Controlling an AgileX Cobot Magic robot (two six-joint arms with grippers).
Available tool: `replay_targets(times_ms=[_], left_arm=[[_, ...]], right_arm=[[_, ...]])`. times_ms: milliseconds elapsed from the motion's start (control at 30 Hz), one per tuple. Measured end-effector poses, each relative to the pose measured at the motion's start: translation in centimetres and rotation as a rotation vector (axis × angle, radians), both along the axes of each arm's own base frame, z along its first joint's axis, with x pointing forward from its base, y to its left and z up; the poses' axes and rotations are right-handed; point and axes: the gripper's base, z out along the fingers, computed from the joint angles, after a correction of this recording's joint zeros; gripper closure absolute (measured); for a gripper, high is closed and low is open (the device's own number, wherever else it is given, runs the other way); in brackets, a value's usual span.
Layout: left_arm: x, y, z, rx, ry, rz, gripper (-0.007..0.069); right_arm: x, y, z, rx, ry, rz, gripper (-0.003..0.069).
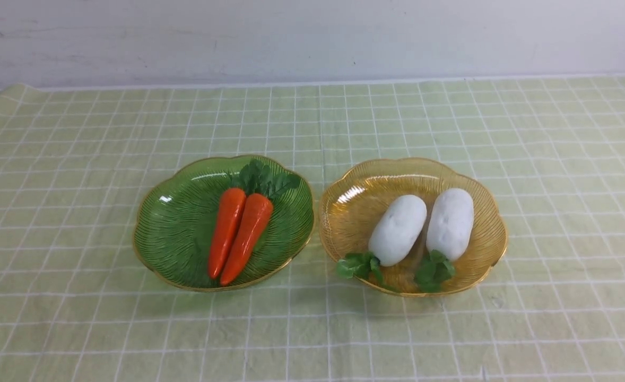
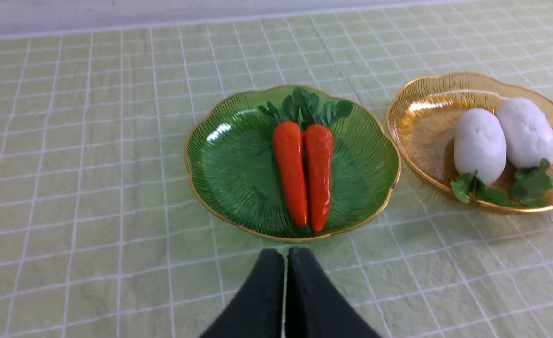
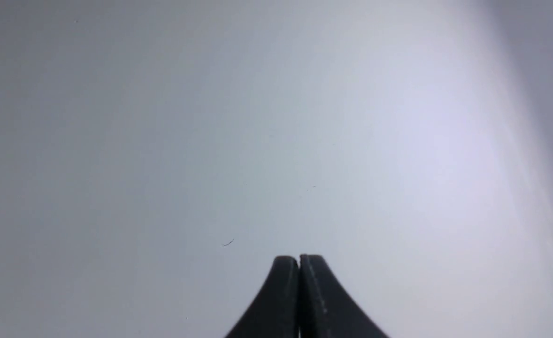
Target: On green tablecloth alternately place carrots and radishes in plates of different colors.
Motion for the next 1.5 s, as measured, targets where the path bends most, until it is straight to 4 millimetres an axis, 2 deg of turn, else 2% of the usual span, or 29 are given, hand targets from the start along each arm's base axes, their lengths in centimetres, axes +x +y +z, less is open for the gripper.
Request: replay_targets(times_ms=[100,233,767,833,1000,1033,1067,1100,1133,1267,1500], left_arm=[[-0.8,0.2,-1.4,-0.015,-0.074,0.006,0.0632],[-1.5,0.3,-2.4,-0.031,-0.155,0.011,0.0632],[-1.3,0.4,-3.0,-0.012,-0.16,0.019,0.0632],[-1.1,0.5,-3.8,0.001,-0.172,0.036,0.0632],[-0.1,0.9,-9.0,0.019,-0.186,0.13,0.0632],[-0.1,0.9,-9.2,0.02,-0.185,0.13,0.0632],[0.3,1.0,-11.2,0.036,-0.175,0.143,0.0632],[0.4,1.0,-11.8,0.048,-0.169,0.147,0.0632],[0.8,1.1,-14.5,0.082,-0.127,0.149,0.0632],[0.8,1.1,-16.1,0.107,-0.07,0.148,0.0632],[0.8,1.2,-16.1,0.111,-0.069,0.15,0.0632]], right_arm=[[0.0,0.0,0.0,0.001,0.001,0.001,0.0673],[0.0,0.0,-0.1,0.004,0.002,0.002,0.0673],[0.0,0.0,-0.1,0.004,0.002,0.002,0.0673],[0.0,0.0,-0.1,0.004,0.002,0.002,0.0673],[0.0,0.0,-0.1,0.004,0.002,0.002,0.0673],[0.0,0.0,-0.1,0.004,0.002,0.002,0.0673],[0.0,0.0,-0.1,0.004,0.002,0.002,0.0673],[0.0,0.0,-0.1,0.004,0.002,0.002,0.0673],[0.0,0.0,-0.1,0.004,0.002,0.002,0.0673],[0.0,0.0,-0.1,0.004,0.001,0.001,0.0673],[0.0,0.0,-0.1,0.004,0.001,0.001,0.0673]])
